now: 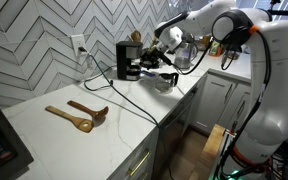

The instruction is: Close the opened top lid of the coffee maker, remove the plate that is in the coffee maker rack and put it on top of the coffee maker

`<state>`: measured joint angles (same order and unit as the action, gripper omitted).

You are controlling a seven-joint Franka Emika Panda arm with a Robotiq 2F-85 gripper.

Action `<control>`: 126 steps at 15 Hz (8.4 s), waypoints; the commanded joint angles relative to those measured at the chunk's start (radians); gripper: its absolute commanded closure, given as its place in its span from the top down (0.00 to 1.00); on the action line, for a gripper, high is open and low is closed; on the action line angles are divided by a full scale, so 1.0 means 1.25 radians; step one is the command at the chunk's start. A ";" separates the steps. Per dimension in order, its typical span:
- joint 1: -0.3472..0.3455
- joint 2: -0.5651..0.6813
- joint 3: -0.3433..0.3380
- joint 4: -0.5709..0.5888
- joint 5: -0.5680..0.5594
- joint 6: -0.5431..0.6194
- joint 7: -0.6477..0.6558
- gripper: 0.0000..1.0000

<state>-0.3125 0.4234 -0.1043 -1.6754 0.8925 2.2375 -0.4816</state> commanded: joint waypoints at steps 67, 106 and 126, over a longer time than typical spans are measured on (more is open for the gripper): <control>0.028 -0.312 -0.097 -0.126 -0.134 -0.325 0.270 0.00; 0.035 -0.112 -0.063 0.140 0.075 -0.133 0.369 0.00; 0.061 -0.189 -0.066 0.100 -0.070 -0.132 0.447 1.00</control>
<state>-0.2454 0.2449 -0.1804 -1.5099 0.8817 2.0790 0.0410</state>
